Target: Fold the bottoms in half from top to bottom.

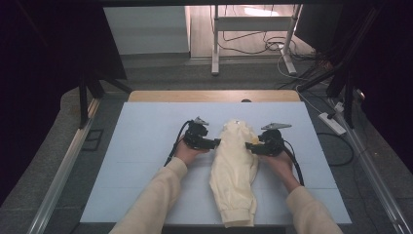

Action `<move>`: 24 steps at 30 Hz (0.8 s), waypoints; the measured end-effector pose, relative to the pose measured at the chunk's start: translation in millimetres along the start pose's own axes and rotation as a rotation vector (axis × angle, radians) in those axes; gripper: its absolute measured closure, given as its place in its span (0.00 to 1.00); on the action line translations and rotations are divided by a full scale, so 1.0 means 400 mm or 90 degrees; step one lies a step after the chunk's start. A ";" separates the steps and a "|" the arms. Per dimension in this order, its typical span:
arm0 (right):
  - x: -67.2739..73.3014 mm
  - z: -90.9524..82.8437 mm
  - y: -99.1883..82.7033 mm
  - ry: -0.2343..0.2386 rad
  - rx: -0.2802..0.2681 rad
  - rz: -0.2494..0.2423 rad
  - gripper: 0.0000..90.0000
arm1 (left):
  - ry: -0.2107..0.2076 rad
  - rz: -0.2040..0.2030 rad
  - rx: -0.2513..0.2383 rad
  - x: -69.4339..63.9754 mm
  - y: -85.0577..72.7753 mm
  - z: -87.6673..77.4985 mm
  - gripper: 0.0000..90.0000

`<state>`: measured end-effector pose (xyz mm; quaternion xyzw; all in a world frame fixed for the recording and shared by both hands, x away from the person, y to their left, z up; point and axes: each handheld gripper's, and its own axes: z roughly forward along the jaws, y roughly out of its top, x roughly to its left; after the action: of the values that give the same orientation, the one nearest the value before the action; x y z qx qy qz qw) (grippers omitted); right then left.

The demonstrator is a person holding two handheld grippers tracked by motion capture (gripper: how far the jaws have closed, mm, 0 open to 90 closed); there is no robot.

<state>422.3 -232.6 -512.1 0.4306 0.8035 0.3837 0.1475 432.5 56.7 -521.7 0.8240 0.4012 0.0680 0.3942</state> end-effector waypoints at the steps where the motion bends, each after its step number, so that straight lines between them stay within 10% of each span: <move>1: -0.001 0.001 0.000 -0.001 0.002 0.000 0.33 | -0.001 0.002 0.002 -0.001 0.000 0.003 0.29; 24: -0.007 0.033 -0.008 0.013 0.030 0.007 0.36 | -0.045 -0.013 0.021 -0.008 -0.005 0.048 0.33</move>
<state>429.5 -229.3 -523.4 0.4342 0.8116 0.3698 0.1269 437.3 43.7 -535.7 0.8284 0.3962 0.0282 0.3949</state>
